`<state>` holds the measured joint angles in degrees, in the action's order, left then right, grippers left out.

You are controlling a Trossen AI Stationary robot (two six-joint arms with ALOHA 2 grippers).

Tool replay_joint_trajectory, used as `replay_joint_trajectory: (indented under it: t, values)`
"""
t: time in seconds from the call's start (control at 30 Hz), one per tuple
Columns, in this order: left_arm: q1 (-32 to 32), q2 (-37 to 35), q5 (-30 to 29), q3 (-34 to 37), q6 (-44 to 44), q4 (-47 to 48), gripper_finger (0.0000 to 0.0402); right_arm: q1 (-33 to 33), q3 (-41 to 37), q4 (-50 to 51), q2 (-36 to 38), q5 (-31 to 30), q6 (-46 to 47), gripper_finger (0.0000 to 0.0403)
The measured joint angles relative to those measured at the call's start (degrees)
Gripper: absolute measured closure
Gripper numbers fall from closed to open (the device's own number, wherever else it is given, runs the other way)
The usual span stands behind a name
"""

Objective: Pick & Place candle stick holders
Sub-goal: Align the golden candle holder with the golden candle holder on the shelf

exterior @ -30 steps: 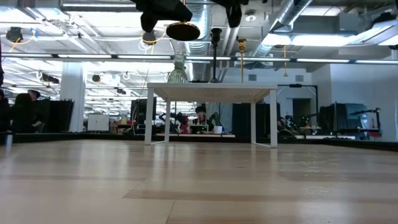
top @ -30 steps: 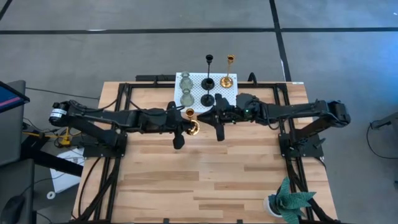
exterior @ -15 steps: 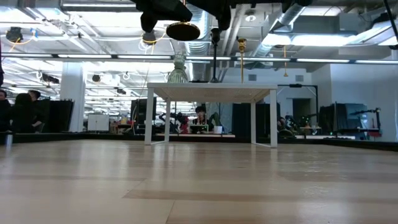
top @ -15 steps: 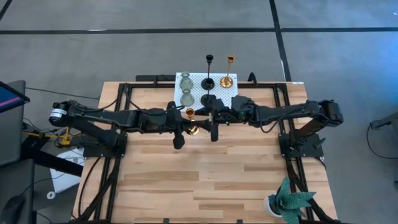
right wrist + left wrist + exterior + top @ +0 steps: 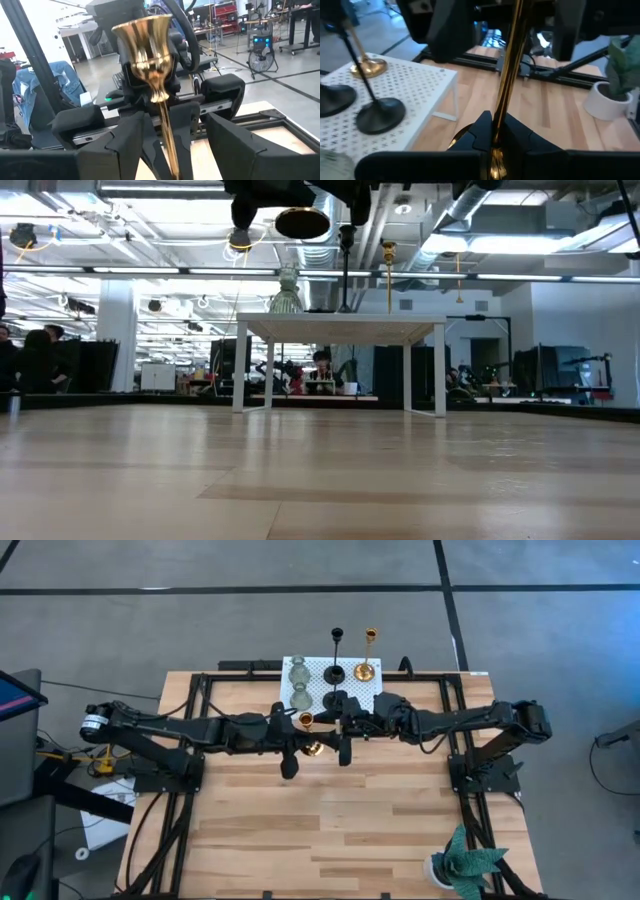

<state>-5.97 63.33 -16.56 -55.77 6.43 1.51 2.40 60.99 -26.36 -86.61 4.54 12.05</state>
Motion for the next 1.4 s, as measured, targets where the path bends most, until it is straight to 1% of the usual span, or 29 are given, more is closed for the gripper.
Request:
replay_joint_trajectory:
  t: [0.13, 0.33, 0.47, 0.57, 0.8, 0.9, 1.03, 1.4]
  values:
    - [0.0, 1.7, 2.6, 0.0, 0.0, -2.5, 0.0381, 0.0, 0.0, 0.0, 0.0, 0.0, 0.0, 0.021]
    - [0.0, 4.4, 2.6, 0.1, 0.0, -4.7, 0.0381, -0.1, 0.0, -0.2, 0.1, 0.1, 0.0, 0.0226]
    - [0.0, 4.8, 3.0, 0.1, 0.0, -6.4, 0.0381, -0.1, 0.0, 0.0, 0.1, 0.2, 0.0, 0.0248]
    - [0.0, 5.0, 3.1, 0.1, 0.1, -6.7, 0.0381, -0.2, 0.0, 0.2, 0.1, 0.3, 0.0, 0.0275]
    - [0.0, 4.8, 3.1, 0.1, 0.1, -7.5, 0.0381, -0.2, 0.0, 0.0, 0.1, 1.8, -0.1, 0.0358]
    - [0.0, 4.8, 3.1, 0.1, 0.9, -7.9, 0.0381, -0.1, 0.0, 0.1, 0.1, 1.7, -1.5, 0.0389]
    - [0.0, 4.8, 3.0, 0.1, 0.4, -8.2, 0.0374, -0.1, 0.0, 0.0, 0.1, 1.4, -2.8, 0.0391]
    - [0.0, 3.4, 2.6, -0.1, -0.4, -8.0, 0.0339, 0.4, 0.0, 0.6, 2.0, 0.9, -3.4, 0.0399]
